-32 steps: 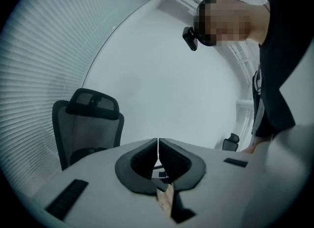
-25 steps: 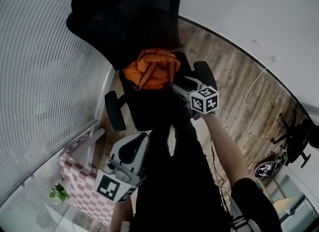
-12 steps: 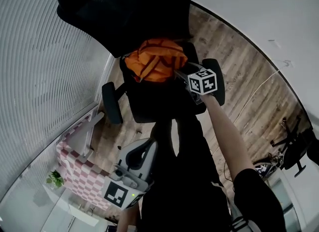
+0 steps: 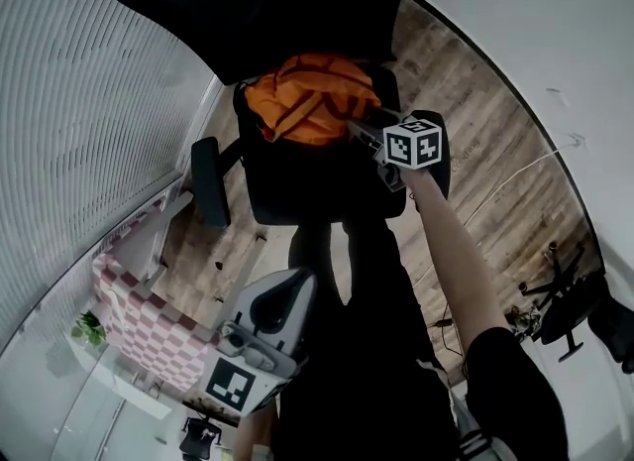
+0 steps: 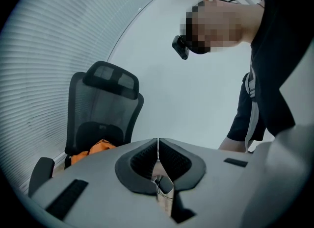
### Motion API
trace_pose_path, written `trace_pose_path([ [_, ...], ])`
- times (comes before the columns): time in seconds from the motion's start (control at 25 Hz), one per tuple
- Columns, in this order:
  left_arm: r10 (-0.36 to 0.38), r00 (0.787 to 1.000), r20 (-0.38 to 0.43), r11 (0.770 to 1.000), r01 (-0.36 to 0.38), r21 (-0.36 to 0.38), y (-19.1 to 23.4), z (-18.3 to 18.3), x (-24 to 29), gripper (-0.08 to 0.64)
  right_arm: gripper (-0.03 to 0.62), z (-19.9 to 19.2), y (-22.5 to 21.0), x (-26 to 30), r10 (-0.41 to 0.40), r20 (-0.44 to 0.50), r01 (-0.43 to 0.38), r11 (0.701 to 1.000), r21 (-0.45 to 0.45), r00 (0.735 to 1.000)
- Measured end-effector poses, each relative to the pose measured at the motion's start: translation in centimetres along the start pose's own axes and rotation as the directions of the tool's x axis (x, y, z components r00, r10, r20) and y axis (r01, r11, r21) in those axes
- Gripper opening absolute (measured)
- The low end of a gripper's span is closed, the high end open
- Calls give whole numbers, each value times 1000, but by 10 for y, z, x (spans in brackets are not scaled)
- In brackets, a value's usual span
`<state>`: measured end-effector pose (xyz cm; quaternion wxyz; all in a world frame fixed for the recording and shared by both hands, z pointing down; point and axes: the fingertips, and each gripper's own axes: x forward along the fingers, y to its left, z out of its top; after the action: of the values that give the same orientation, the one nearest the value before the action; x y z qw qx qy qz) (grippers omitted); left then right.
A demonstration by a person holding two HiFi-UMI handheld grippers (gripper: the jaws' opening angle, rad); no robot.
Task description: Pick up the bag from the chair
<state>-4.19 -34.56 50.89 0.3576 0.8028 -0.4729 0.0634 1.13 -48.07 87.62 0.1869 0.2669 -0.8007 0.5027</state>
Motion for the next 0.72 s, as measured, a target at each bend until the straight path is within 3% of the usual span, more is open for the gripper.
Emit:
trace_pose_path([
  [0.24,25,1000,-8,1000,-26,-12,5,-2,2,34,270,0,7,11,66,-24,-66,998,-1,998],
  [0.52,39,999,-7,999,-39,-21,7,0,4,34,156,2,19,19,126,-26,-126,992,9,992],
  [0.6,42,999,-4,999,-42,-23,7,1,4,34,84,4,20,18,126,-21,-126,992,4,992],
  [0.72,46,999,0,999,-46,-21,7,1,2,34,50,4,26,18,144,-20,-144,990,5,989],
])
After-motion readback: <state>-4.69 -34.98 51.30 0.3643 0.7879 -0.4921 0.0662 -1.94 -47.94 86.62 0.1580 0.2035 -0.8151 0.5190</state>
